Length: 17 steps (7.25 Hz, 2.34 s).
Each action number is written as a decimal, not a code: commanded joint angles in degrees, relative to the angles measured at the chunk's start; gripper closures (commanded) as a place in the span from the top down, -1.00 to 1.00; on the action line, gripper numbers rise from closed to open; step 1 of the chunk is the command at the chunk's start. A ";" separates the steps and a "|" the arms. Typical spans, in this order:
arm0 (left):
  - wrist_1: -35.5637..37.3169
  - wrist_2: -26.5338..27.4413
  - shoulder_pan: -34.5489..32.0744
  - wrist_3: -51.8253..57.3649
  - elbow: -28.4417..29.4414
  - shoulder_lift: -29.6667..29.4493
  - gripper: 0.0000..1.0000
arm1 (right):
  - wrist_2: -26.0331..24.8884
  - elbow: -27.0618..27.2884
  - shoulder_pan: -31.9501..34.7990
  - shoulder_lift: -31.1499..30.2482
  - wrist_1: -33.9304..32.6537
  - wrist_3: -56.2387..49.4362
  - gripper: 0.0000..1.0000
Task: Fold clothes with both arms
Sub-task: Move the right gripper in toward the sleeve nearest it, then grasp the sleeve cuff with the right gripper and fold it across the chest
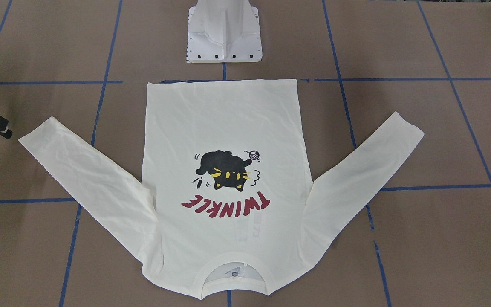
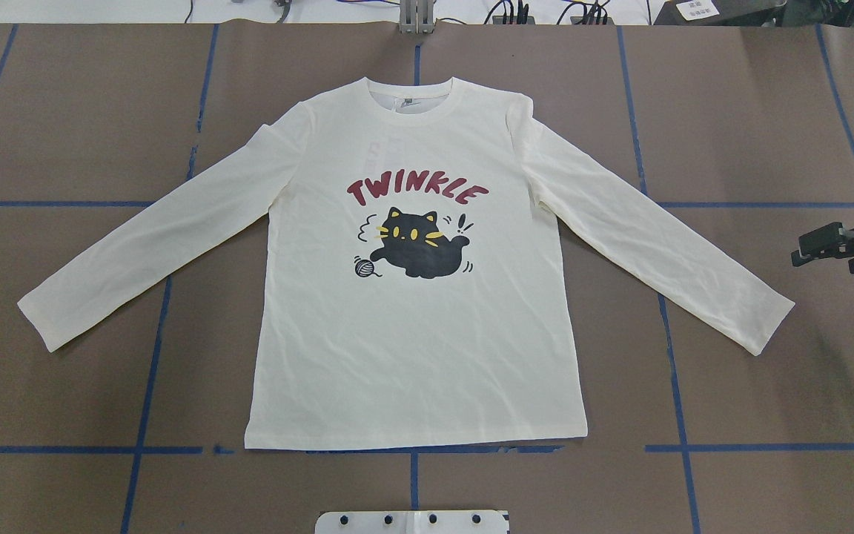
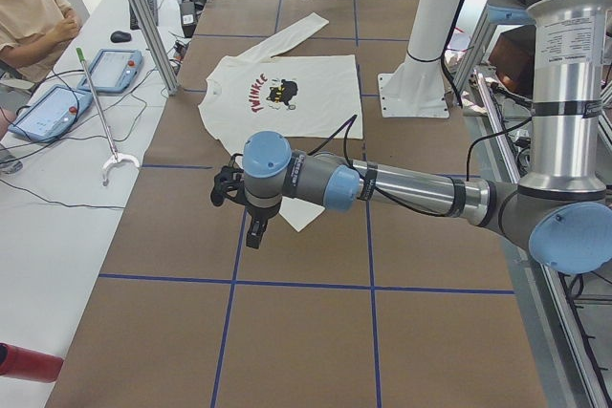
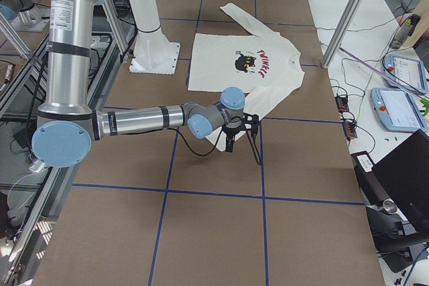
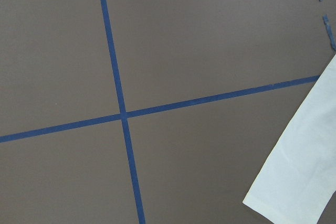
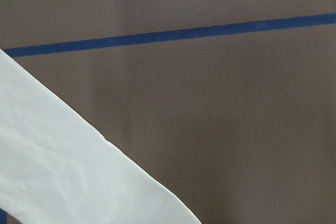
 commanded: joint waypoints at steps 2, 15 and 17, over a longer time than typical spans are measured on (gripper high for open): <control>-0.12 0.02 0.08 -0.51 -0.19 -0.34 1.00 | -2.53 -6.74 -6.85 0.07 13.38 15.06 0.73; -0.03 -2.00 0.16 -0.51 -0.89 -0.52 1.00 | -7.50 -4.08 -17.47 31.83 -4.69 40.44 -1.00; -0.12 -2.09 0.52 -0.60 -0.98 -0.60 1.00 | -13.41 -15.89 -18.81 52.36 -13.51 43.00 -1.00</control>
